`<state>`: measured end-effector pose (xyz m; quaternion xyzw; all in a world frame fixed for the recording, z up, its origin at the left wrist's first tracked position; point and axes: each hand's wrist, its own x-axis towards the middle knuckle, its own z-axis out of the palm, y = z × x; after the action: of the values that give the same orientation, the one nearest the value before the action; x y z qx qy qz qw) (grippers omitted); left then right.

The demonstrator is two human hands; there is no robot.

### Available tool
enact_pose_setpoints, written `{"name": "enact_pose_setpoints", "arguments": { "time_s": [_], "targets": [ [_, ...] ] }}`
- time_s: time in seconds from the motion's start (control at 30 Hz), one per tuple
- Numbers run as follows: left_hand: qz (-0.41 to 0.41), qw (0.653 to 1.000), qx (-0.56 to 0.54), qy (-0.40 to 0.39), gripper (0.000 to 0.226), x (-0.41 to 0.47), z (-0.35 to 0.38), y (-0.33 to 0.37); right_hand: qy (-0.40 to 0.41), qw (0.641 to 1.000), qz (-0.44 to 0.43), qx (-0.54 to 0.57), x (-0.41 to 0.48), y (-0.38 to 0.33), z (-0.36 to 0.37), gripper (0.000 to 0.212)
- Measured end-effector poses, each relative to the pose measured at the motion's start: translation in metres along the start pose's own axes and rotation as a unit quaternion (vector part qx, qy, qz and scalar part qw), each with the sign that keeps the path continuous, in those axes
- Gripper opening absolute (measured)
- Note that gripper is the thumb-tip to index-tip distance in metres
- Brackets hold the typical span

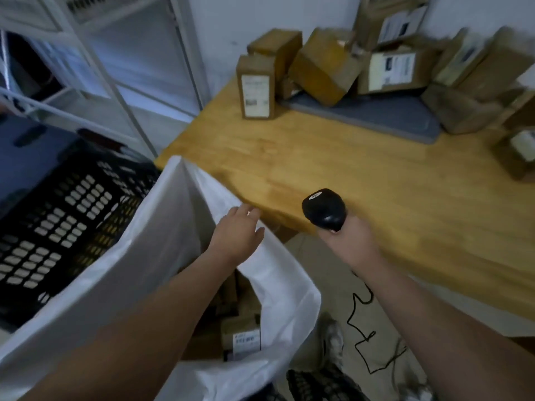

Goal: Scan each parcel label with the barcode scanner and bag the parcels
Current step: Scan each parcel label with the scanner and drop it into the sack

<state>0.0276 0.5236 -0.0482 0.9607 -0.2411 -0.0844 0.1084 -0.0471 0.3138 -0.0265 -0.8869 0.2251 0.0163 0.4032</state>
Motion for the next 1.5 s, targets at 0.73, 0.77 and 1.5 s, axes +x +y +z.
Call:
{"name": "enact_pose_setpoints", "arguments": {
  "time_s": [0.73,0.77,1.5],
  "targets": [
    [-0.088,0.989,-0.061,0.099,0.053,0.212,-0.085,0.106,0.082,0.984,-0.113,0.108,0.196,-0.025,-0.167,0.014],
    [-0.090,0.989,-0.058,0.098,0.055,0.220,-0.087,0.102,0.080,0.983,-0.116,0.117,0.204,-0.029,-0.165,0.014],
    [-0.143,0.989,-0.005,-0.032,0.116,0.396,-0.136,-0.062,0.080,0.985,-0.042,0.150,0.344,-0.117,-0.080,0.027]
  ]
}}
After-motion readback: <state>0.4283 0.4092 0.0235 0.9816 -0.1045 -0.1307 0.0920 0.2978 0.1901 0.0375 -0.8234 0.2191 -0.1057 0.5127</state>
